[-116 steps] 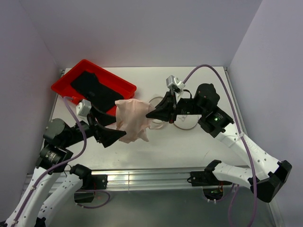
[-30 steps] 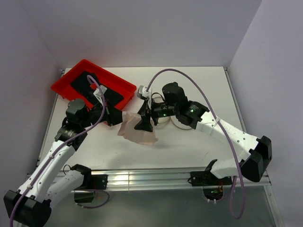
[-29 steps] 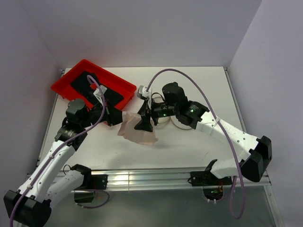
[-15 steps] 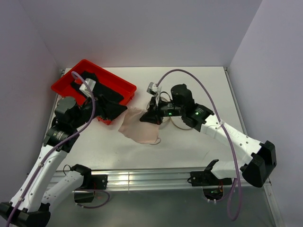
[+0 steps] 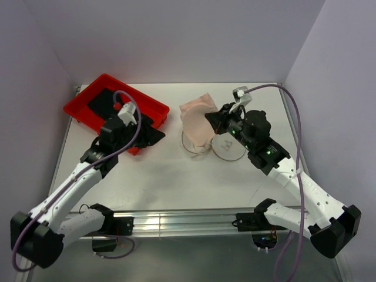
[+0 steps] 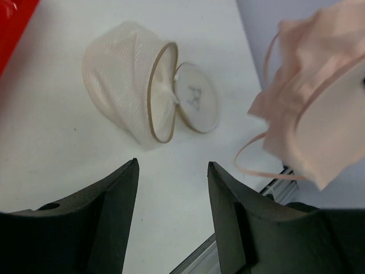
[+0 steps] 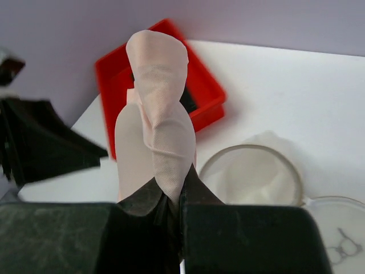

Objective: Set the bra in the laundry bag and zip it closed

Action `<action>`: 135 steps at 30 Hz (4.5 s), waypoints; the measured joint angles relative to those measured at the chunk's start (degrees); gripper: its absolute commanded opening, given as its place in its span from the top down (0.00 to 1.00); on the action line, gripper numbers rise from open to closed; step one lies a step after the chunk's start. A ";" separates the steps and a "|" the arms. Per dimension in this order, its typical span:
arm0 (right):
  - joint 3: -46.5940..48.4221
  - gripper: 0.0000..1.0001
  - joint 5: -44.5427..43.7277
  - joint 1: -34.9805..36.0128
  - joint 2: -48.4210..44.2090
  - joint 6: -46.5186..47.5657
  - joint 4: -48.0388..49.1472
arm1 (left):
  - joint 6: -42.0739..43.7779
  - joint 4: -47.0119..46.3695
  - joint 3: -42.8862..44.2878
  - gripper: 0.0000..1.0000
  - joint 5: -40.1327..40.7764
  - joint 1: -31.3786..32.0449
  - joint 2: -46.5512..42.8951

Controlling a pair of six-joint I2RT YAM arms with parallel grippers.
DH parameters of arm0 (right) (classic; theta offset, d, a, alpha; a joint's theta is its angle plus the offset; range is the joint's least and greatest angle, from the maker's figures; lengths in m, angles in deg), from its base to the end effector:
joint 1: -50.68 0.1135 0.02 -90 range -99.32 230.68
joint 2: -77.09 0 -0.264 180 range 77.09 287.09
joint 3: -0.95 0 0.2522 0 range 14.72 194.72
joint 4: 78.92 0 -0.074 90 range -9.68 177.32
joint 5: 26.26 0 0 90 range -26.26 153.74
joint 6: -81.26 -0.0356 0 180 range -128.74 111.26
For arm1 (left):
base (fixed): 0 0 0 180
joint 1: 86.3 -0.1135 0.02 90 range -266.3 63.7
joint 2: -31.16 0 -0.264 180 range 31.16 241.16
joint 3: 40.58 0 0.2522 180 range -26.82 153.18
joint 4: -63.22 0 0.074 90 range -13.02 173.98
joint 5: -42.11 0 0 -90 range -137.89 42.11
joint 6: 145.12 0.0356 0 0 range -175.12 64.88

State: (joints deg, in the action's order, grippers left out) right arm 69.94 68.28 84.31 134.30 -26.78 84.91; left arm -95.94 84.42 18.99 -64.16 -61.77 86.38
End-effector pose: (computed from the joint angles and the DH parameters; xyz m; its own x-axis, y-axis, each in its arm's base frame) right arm 0.1925 0.1314 0.3785 -0.2519 0.2032 -0.9462 -0.5677 0.7608 0.3145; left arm 0.2000 -0.1022 0.3181 -0.6195 -0.4070 -0.6712 0.3138 0.6553 -0.6871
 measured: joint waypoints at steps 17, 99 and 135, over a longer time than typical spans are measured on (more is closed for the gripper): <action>-10.88 1.00 -10.47 -7.02 5.01 -4.87 3.34 | 3.91 -8.79 16.81 0.44 8.63 7.98 39.63; -10.88 0.06 -16.26 1.75 14.80 -18.99 -2.21 | -18.21 -32.68 -8.11 1.00 2.60 14.60 22.38; -26.05 0.88 -17.38 -0.11 -15.37 -16.52 -0.09 | -1.99 -14.16 2.84 0.36 21.49 6.40 14.97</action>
State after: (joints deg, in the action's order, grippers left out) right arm 43.88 50.90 84.20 118.94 -43.30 84.82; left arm -97.93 70.26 21.83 -42.67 -55.36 101.36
